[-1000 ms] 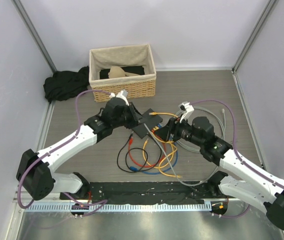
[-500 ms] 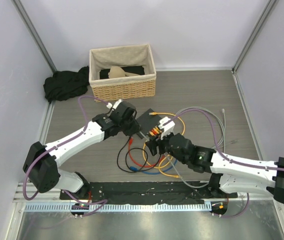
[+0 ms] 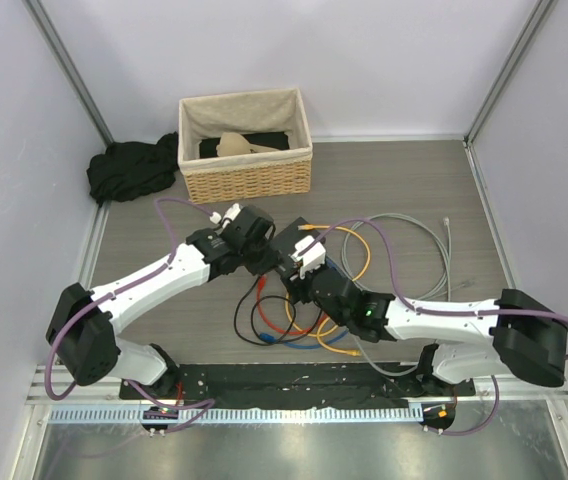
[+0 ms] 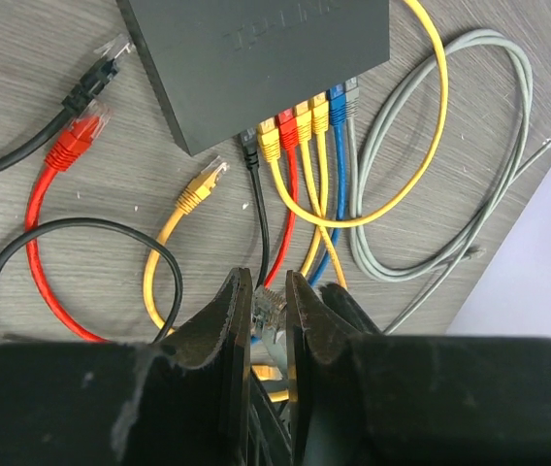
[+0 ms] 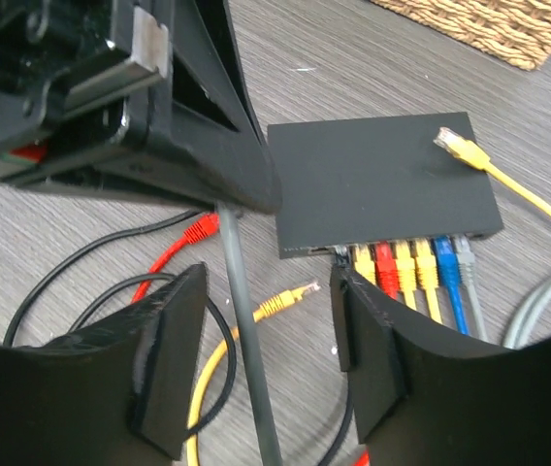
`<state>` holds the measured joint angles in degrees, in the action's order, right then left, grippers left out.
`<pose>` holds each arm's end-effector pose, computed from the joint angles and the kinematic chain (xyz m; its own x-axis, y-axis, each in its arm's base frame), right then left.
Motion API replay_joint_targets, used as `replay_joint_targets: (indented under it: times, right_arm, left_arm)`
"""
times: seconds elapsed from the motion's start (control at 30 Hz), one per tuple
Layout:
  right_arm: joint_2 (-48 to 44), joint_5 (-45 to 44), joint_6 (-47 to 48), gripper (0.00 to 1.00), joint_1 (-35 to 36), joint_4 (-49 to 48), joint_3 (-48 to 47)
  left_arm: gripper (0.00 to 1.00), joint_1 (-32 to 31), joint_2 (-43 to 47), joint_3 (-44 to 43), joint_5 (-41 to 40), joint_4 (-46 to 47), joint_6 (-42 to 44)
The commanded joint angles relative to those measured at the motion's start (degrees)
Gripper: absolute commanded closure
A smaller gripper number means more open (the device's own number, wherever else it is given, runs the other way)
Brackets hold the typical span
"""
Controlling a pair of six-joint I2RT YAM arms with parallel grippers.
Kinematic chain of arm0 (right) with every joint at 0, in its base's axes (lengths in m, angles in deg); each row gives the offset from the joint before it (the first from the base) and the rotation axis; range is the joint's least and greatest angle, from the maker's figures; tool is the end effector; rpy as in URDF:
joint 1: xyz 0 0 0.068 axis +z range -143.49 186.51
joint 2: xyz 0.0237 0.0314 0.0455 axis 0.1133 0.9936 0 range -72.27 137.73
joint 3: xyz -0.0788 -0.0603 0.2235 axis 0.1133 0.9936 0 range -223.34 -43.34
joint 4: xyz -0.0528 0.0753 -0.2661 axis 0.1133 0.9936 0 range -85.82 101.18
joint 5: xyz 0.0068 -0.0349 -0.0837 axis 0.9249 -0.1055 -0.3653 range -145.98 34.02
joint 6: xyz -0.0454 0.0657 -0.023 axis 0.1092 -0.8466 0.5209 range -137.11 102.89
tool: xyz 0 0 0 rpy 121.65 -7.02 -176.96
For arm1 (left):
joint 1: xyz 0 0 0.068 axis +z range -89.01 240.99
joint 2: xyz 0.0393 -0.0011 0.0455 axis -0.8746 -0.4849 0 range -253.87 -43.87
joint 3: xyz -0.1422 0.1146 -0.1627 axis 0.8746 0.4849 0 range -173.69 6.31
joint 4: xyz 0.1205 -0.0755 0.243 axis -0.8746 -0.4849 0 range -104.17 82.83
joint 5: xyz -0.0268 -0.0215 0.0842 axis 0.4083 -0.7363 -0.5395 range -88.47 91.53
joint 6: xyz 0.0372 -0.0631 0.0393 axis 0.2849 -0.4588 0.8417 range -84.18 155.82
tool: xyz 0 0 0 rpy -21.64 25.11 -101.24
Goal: Insert the plug into the switch port
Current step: Pick up the connector from the center of the board.
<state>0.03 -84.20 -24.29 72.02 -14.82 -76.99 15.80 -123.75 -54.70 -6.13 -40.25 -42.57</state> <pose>0.1656 0.2807 0.1712 -0.2155 -0.2072 -0.9543 -0.5951 0.8027 -0.0399 0.2466 -0.2346 0.2003 -0.7438 -0.6287 -0.2269 -0.4137 0.6996 -0.5826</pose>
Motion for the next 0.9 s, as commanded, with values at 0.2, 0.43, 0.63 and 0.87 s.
replay_joint_targets:
  times: [0.2,0.43,0.63,0.87]
  right_arm:
    - [5.49,-1.13,1.99,0.63,0.49,-11.67,-2.21]
    - [5.84,1.24,-0.11,0.99,0.05,-10.27,-2.47]
    - [1.19,7.56,-6.78,0.99,-4.16,-7.63,0.07]
    - [-7.25,20.22,-14.96,0.99,-10.32,-8.50,4.81]
  left_arm:
    - [1.00,-1.13,0.16,-2.71,-2.36,-3.57,-1.77]
    - [0.86,-1.13,2.34,-2.88,-6.74,-5.68,2.62]
    - [0.26,0.71,9.55,-0.87,-15.10,-1.56,13.43]
    - [0.10,7.39,17.99,13.69,1.57,23.09,20.29]
